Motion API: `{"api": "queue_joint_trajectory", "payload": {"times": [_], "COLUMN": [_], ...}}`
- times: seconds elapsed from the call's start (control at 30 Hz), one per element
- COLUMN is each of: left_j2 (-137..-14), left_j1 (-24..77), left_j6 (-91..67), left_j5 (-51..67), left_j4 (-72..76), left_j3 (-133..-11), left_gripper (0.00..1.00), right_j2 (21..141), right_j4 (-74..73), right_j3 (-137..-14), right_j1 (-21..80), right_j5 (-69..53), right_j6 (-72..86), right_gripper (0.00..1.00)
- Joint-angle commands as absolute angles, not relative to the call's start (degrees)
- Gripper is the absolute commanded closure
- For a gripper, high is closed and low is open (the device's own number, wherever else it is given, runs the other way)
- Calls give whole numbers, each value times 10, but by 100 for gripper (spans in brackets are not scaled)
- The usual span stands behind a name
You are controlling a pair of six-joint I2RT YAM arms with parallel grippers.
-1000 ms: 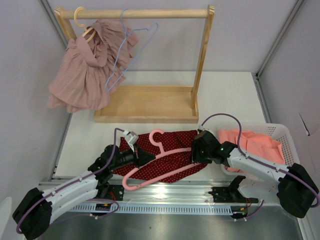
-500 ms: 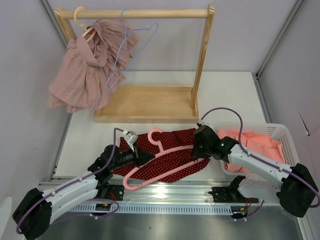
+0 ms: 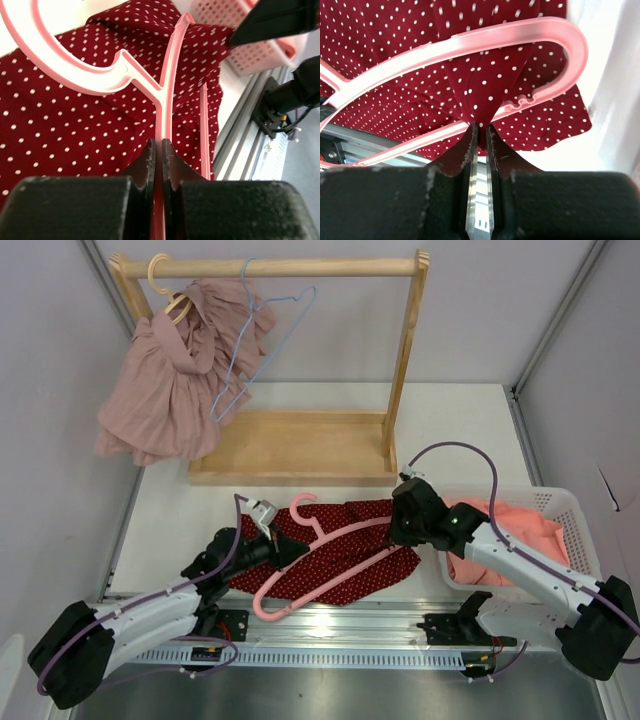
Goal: Place the skirt on the hanger
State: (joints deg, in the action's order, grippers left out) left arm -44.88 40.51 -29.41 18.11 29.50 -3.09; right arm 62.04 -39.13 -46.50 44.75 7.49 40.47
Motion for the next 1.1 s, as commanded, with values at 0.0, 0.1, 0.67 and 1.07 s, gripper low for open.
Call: {"api": "queue_joint_trajectory", "payload": {"times": [0.0,0.1,0.67,1.07], "left_j2": [-460,-455,-447,-521], "left_j1": [406,406,407,421], "left_j6": [-267,-249,-190,-168], "left_j5": [155,126,0,-78], "left_j4": [333,319,337,377], "left_j3": [-34,-38,-19,-30], "left_gripper": [100,100,100,100], "right_j2": [597,592,570,575], "right_j4": [-405,-417,-451,-478], "right_j3": [-502,-506,-526,-564], "right_j1": [434,429,391,343], "right_j5": [77,81,76,73], "right_j6": [400,398,388,367], "right_gripper": [93,94,94,94]}}
